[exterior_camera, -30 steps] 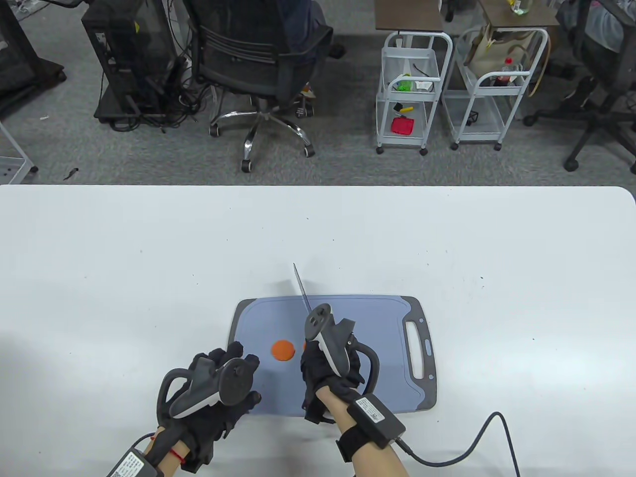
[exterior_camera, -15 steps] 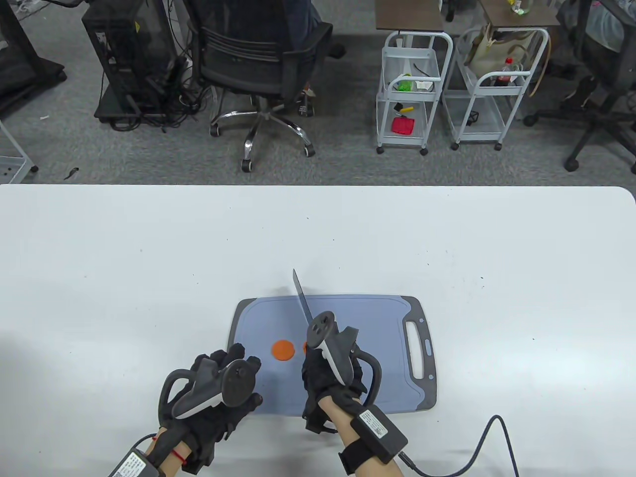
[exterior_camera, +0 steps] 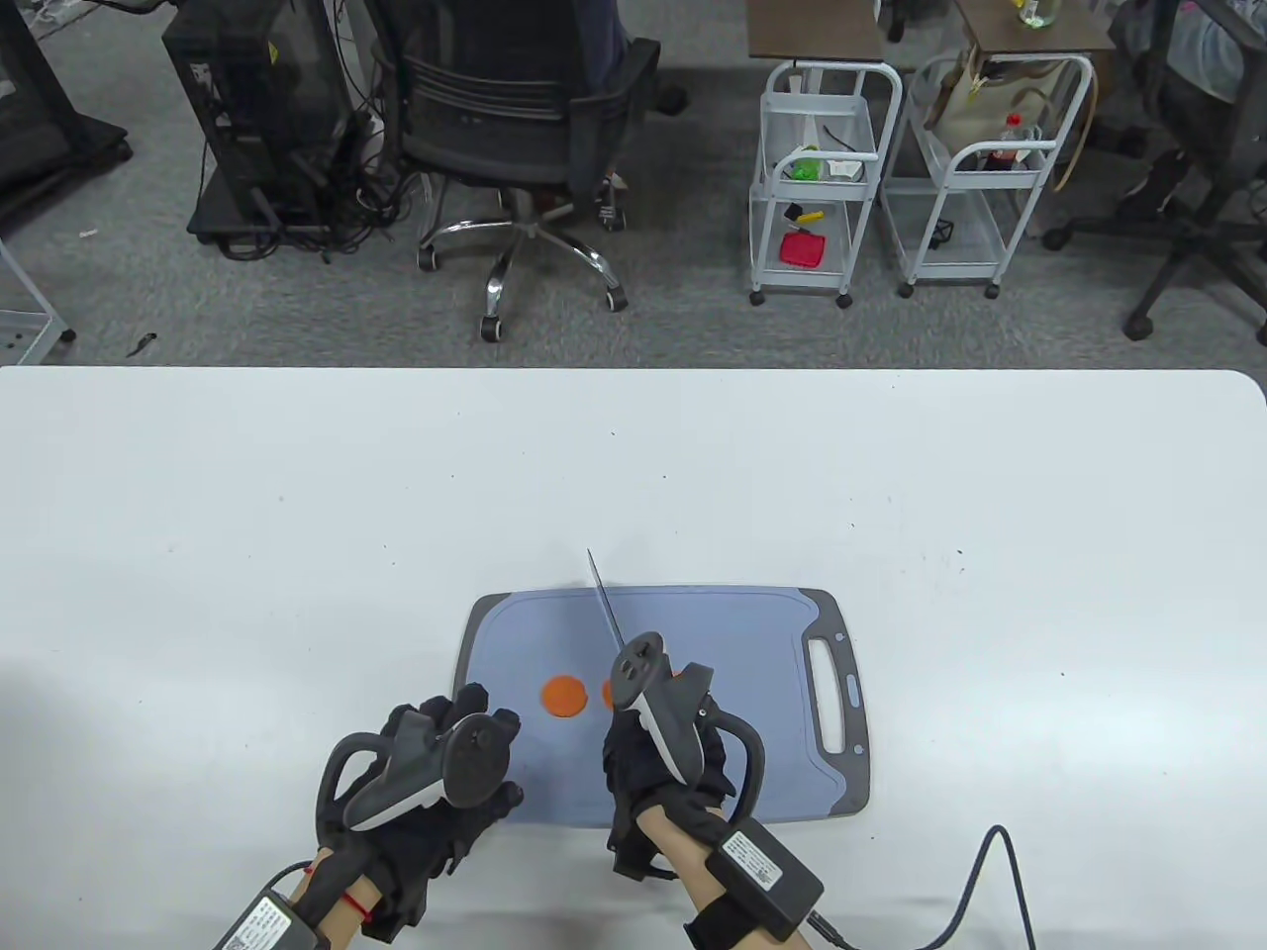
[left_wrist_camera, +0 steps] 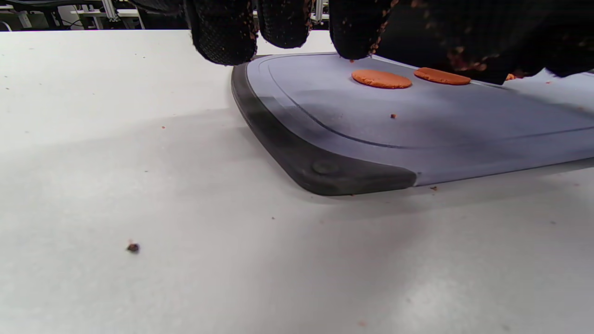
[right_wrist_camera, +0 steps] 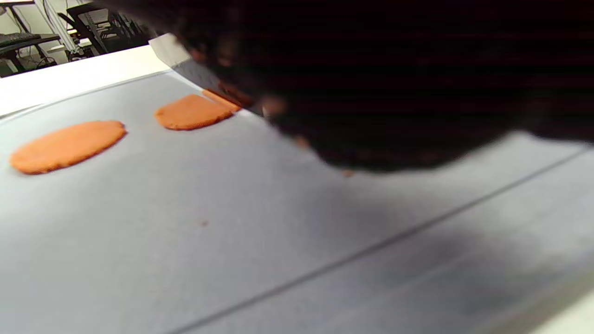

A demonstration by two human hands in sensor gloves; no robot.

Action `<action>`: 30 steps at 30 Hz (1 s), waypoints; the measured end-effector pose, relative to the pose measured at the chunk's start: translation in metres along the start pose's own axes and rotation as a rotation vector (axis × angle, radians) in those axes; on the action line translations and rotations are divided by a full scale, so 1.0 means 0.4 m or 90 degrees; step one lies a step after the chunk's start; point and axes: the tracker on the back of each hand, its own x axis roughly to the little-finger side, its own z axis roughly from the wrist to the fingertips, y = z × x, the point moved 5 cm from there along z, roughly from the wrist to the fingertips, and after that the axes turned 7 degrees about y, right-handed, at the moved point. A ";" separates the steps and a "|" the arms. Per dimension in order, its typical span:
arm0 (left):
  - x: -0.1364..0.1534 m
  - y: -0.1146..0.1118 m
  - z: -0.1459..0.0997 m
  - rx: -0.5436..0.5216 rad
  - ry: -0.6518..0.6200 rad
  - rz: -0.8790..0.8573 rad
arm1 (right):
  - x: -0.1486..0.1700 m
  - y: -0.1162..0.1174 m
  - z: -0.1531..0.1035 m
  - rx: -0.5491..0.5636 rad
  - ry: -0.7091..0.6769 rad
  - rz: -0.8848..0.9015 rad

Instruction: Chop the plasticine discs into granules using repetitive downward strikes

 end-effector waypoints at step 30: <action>-0.001 0.011 -0.006 0.004 0.000 0.000 | -0.038 -0.038 -0.016 0.041 -0.092 0.023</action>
